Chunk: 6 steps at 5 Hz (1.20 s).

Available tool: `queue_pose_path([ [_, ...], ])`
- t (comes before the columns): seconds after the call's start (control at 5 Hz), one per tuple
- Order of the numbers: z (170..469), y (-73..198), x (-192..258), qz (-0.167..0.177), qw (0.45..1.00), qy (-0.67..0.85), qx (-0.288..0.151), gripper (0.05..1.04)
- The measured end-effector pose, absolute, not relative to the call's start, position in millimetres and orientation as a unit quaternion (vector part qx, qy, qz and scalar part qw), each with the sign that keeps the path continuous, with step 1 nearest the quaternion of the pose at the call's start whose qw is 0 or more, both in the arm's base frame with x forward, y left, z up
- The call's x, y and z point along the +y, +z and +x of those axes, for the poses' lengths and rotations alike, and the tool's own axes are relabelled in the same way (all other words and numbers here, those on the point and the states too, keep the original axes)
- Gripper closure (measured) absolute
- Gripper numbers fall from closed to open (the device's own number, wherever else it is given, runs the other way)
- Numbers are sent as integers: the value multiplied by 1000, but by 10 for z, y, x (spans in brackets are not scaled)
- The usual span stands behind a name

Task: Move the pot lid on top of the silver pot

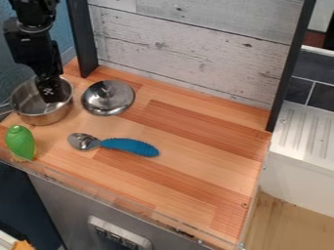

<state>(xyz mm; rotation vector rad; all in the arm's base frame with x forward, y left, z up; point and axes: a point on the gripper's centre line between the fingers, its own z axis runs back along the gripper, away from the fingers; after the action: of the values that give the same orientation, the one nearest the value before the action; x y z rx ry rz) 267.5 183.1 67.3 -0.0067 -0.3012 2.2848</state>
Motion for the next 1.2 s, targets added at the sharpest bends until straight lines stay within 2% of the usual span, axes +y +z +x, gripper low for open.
queue_pose_path([
  [0.2, 2664, 564, 1815, 7, 406, 908, -106, 82],
  [0.6, 2989, 456, 1720, 29, 419, 903, -92, 82],
  [1.0, 3353, 350, 1593, 35, 427, 902, -53, 82],
  [1.2, 3471, 291, 1540, 40, 430, 901, -46, 82],
])
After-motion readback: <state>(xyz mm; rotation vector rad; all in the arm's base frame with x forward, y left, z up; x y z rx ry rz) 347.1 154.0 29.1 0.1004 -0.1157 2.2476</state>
